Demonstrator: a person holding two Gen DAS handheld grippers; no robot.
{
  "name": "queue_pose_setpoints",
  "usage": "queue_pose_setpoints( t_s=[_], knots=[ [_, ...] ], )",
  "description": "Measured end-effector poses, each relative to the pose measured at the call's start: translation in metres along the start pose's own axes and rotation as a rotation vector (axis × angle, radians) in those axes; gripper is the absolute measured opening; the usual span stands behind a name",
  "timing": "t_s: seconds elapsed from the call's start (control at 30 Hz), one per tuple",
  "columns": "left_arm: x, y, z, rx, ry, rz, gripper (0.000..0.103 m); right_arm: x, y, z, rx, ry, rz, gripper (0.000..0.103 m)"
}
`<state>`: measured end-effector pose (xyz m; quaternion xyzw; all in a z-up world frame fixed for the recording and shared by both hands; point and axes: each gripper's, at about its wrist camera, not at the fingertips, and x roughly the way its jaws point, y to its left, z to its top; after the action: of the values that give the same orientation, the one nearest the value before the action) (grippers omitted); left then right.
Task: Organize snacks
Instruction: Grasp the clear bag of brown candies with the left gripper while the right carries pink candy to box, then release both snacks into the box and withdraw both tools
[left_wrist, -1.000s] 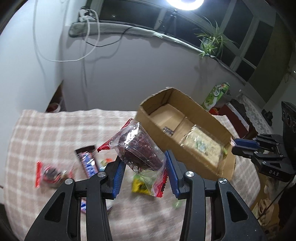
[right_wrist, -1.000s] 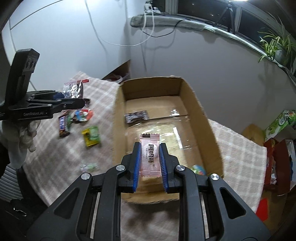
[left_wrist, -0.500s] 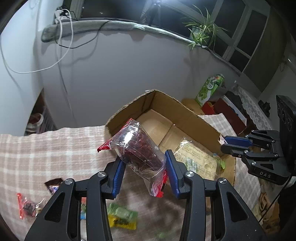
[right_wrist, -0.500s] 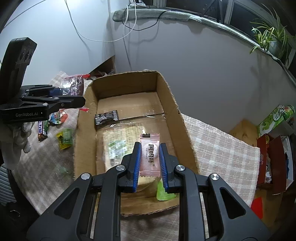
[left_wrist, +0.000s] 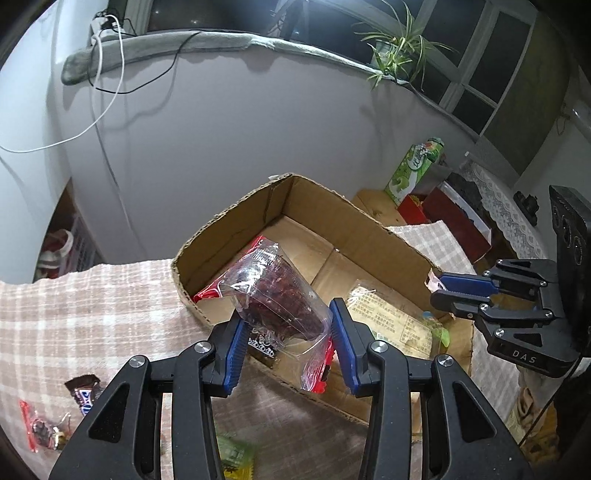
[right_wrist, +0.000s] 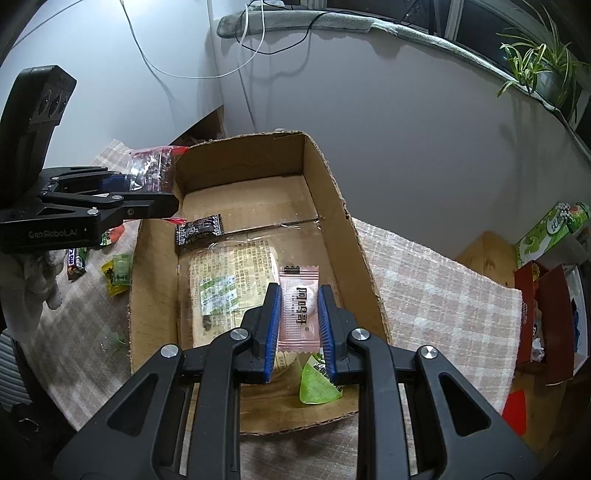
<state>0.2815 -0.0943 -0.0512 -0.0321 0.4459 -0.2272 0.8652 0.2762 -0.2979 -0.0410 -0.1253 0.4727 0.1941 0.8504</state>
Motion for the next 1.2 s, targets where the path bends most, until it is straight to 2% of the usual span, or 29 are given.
queue_pose_setpoints(
  t_s=[0.07,0.13,0.17,0.2,0.27,0.7,1.2],
  knots=[
    [0.000,-0.002,0.001,-0.001,0.002,-0.001,0.042,0.000,0.000,0.000,0.000,-0.002,-0.004,0.021],
    [0.000,-0.004,0.001,0.002,0.004,0.003,0.045,-0.001,0.000,-0.001,-0.003,-0.003,-0.006,0.027],
    [0.000,-0.004,0.002,0.004,0.006,0.004,0.046,-0.002,0.000,-0.002,-0.004,-0.007,-0.015,0.043],
    [0.000,-0.005,0.002,0.006,0.007,0.003,0.051,-0.004,0.000,-0.003,-0.005,-0.017,-0.030,0.063],
    [0.001,-0.006,0.002,0.005,0.010,0.009,0.062,-0.007,0.001,-0.003,-0.006,-0.035,-0.042,0.073],
    [-0.008,-0.008,0.000,0.003,-0.007,0.017,0.063,-0.021,0.009,-0.005,-0.008,-0.045,-0.042,0.073],
    [-0.054,0.000,-0.015,-0.015,-0.060,0.021,0.063,-0.054,0.052,-0.016,-0.047,-0.082,0.008,0.073]
  ],
)
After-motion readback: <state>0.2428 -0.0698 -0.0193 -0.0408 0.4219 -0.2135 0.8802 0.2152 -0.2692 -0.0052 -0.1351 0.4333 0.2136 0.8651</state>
